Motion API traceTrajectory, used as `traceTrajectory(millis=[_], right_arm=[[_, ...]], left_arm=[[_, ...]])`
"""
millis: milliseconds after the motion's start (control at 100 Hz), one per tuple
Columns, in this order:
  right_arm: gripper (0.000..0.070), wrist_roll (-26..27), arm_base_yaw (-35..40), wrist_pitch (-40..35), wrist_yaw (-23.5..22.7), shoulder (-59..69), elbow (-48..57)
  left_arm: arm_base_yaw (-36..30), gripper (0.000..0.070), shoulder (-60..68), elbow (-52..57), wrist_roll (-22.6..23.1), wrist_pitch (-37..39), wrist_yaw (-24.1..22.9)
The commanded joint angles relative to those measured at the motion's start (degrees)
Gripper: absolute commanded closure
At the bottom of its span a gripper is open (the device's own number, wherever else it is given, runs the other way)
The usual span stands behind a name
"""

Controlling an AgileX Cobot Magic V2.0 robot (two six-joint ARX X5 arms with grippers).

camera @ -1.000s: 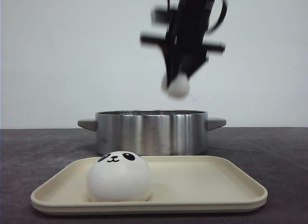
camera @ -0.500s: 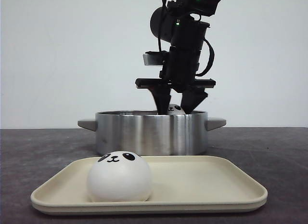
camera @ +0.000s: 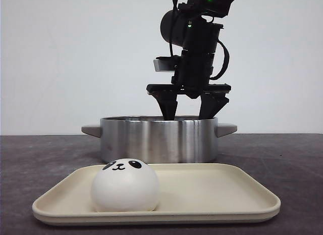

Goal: Steam buns
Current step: 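Lower the bun into the pot and open the right gripper, then lower the left gripper onto the last panda bun and close it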

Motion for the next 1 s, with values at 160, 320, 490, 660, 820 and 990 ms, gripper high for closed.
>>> traceTrajectory(millis=[160,320,490,660,820,990], right_arm=[[0.0085,-0.61,-0.13,-2.01,-0.17,0.61,1.46],[0.0471,-0.61,-0.13,-5.95,-0.11,-1.86,4.57],[0.0698,-0.57,1.57,-5.64,-0.13,-11.54,4.98],[0.0699,-0.39,5.68,-4.55,0.13,-25.83,4.98],[0.0699,-0.39,9.14,-1.03,1.86,-37.46,4.98],[0.0699,-0.42,10.45,0.74,4.87,-45.97,4.98]], left_arm=[[-0.31,0.0108,2.01,1.27,-0.04,-1.20,-0.11],[-0.33,0.0108,3.19,0.20,-0.09,-2.27,2.21],[-1.44,0.0108,4.59,-3.91,-1.90,-4.52,4.94],[-4.74,0.0108,4.74,-11.17,-5.77,-3.87,5.07],[-8.50,0.0107,5.66,-19.98,-7.67,-1.09,5.03],[-11.72,0.0104,8.87,-28.52,-11.39,4.09,5.07]])
